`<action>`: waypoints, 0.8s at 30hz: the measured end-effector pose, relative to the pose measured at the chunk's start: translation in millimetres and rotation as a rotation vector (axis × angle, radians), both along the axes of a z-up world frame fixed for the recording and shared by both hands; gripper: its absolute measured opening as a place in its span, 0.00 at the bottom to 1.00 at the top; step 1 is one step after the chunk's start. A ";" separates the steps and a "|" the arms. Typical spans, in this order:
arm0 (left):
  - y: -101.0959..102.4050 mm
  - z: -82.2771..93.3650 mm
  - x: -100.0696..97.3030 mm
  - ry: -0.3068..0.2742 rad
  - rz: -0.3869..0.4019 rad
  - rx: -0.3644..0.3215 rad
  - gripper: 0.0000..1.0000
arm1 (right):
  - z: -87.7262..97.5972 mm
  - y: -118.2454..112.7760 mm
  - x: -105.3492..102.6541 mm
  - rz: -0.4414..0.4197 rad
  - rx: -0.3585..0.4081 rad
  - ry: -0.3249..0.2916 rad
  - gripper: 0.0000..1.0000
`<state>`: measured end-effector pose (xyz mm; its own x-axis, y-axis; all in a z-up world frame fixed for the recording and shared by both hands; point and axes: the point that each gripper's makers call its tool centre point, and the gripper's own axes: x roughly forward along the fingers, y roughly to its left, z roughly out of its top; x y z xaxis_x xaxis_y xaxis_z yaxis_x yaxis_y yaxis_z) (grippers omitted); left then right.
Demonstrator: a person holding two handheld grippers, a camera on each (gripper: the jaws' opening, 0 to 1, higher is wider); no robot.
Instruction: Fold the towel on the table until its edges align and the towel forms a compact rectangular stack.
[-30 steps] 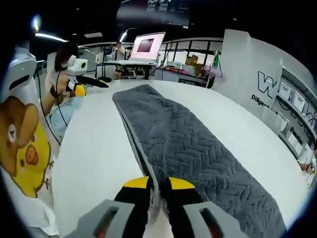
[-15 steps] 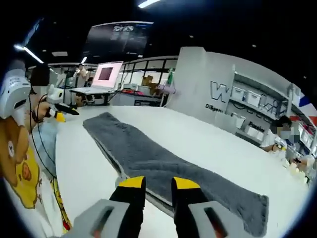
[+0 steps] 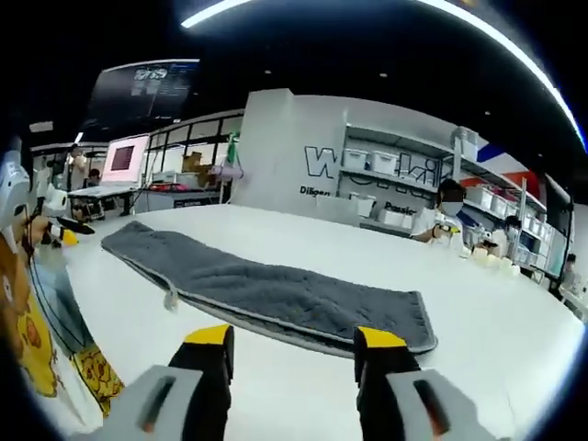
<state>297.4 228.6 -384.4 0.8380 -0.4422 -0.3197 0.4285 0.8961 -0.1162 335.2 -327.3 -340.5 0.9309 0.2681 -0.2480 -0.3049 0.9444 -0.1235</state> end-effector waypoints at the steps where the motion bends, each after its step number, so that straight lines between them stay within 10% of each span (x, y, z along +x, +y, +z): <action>1: 0.5 -0.3 -0.3 0.000 0.000 -0.001 0.98 | 0.4 -2.6 0.8 -0.012 -0.007 -0.001 0.70; 24: 10.8 -9.4 4.5 0.013 0.025 -0.018 0.99 | -12.8 -29.4 15.8 -0.133 0.079 0.066 0.99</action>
